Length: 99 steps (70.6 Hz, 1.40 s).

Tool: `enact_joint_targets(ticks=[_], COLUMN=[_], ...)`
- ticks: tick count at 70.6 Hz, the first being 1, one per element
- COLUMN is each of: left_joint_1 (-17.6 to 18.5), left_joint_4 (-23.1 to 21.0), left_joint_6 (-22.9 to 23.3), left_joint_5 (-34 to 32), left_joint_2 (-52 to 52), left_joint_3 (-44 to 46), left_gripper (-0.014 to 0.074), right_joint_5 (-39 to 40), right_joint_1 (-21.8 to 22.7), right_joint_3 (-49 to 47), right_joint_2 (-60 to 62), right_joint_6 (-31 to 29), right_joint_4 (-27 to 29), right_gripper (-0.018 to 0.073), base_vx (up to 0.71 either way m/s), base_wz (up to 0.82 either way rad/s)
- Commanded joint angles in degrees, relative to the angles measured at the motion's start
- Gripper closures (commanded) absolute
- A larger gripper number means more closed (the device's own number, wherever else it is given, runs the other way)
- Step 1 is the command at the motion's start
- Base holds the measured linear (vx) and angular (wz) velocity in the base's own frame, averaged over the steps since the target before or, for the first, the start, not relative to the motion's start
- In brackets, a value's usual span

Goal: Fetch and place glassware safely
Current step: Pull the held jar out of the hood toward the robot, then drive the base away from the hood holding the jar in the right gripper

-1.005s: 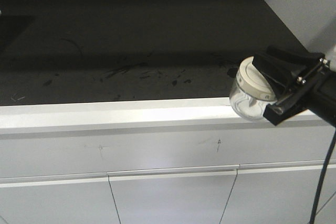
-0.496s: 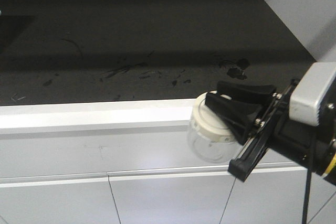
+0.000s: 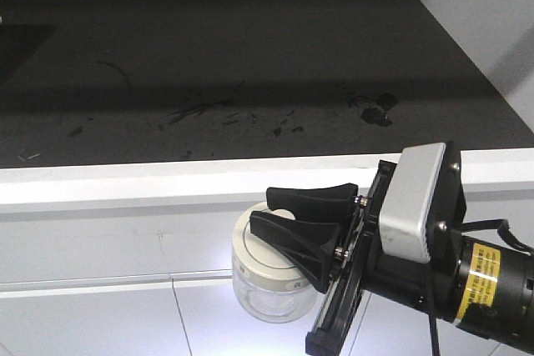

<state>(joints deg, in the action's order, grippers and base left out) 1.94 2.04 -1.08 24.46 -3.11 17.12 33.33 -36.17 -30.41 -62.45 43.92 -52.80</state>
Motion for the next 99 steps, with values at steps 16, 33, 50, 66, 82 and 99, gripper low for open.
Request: enact_joint_targets(ticks=[16, 33, 50, 66, 82, 99], left_joint_1=[0.06, 0.06, 0.06, 0.06, 0.06, 0.06], left_joint_4=[-0.26, -0.26, -0.26, -0.26, -0.26, -0.26], left_joint_6=[0.18, 0.18, 0.18, 0.18, 0.18, 0.18], left_joint_5=[-3.86, -3.86, -3.86, -3.86, -3.86, -3.86], left_joint_2=[-0.63, -0.63, -0.63, -0.63, -0.63, -0.63], left_joint_3=[1.41, 1.41, 1.41, 1.41, 1.41, 1.41], left_gripper=[0.0603, 0.0603, 0.0603, 0.0603, 0.0603, 0.0603], right_joint_5=[7.12, 7.02, 6.97, 6.97, 6.97, 6.97], right_joint_1=[-0.23, -0.14, -0.14, -0.14, -0.14, -0.14], right_joint_3=[-1.74, -1.74, -1.74, -1.74, -1.74, -1.74], right_joint_2=[0.86, 0.86, 0.86, 0.86, 0.86, 0.86], right_joint_6=[-1.93, -1.82, -1.84, -1.84, -1.84, -1.84], right_joint_4=[3.28, 3.28, 3.04, 3.04, 3.04, 3.04], right_gripper=[0.0559, 0.056, 0.056, 0.056, 0.056, 0.056], base_vx=[0.0, 0.0, 0.0, 0.0, 0.0, 0.0], base_wz=[0.0, 0.0, 0.0, 0.0, 0.0, 0.0])
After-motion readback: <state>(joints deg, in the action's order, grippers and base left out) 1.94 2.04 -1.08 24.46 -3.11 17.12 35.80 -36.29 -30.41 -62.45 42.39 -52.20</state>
